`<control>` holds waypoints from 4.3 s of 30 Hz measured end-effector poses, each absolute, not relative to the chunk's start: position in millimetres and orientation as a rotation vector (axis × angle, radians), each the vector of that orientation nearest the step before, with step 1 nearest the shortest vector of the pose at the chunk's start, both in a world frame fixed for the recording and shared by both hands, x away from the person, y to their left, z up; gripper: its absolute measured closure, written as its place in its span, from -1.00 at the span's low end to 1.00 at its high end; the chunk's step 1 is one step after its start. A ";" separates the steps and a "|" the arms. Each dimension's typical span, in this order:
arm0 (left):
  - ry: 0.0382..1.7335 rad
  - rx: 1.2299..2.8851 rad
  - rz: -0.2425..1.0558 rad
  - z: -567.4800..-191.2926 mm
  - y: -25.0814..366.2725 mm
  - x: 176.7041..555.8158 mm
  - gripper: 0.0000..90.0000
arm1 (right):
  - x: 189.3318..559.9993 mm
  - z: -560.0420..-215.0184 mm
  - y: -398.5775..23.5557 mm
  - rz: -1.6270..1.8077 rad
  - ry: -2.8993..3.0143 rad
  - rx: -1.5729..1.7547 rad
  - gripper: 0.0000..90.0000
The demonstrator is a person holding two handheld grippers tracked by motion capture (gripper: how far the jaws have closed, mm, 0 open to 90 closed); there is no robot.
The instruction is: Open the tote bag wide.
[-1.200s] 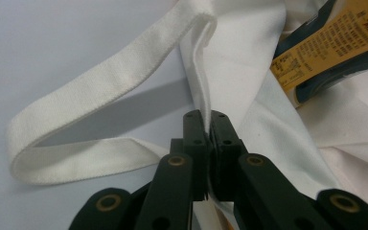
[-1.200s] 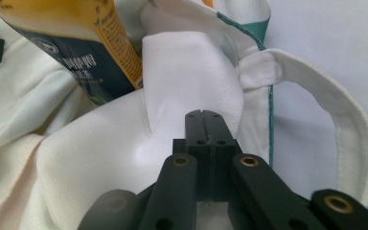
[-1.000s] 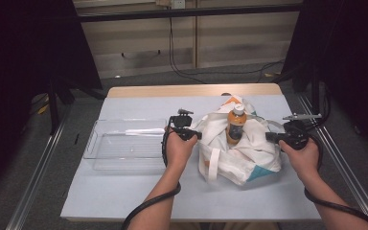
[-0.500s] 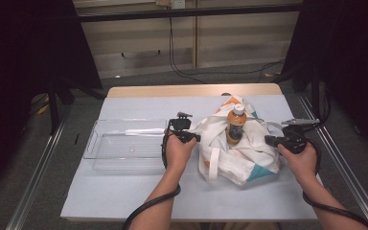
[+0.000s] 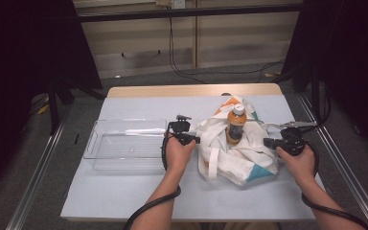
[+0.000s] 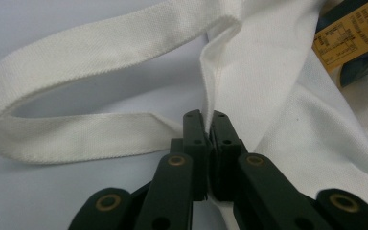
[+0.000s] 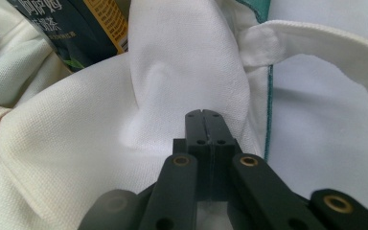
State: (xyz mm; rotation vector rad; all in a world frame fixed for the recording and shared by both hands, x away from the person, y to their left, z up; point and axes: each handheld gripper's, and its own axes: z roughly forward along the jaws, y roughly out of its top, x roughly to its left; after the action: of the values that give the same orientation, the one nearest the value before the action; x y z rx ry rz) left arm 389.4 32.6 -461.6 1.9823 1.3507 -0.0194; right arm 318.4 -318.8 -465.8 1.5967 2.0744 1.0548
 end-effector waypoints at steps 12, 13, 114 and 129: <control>1.339 1.946 -0.035 -449.2 35.2 388.0 0.46 | 320.0 -461.2 -317.1 1.033 2.087 1.598 1.00; 1.332 1.940 -0.038 -446.7 34.8 387.0 0.36 | 320.2 -461.0 -317.0 1.034 2.088 1.598 1.00; 1.255 2.010 -0.019 -438.1 39.0 379.5 1.00 | 322.9 -455.5 -309.9 1.036 2.101 1.594 0.98; 1.278 2.015 -0.038 -464.2 35.6 378.0 1.00 | 320.4 -463.2 -310.4 1.047 2.098 1.576 1.00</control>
State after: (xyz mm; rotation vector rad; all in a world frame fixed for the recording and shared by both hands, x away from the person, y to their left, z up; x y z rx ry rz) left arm 378.0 35.6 -464.2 2.0152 1.2776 -0.0377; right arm 320.4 -310.4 -463.2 1.5755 2.0977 1.0466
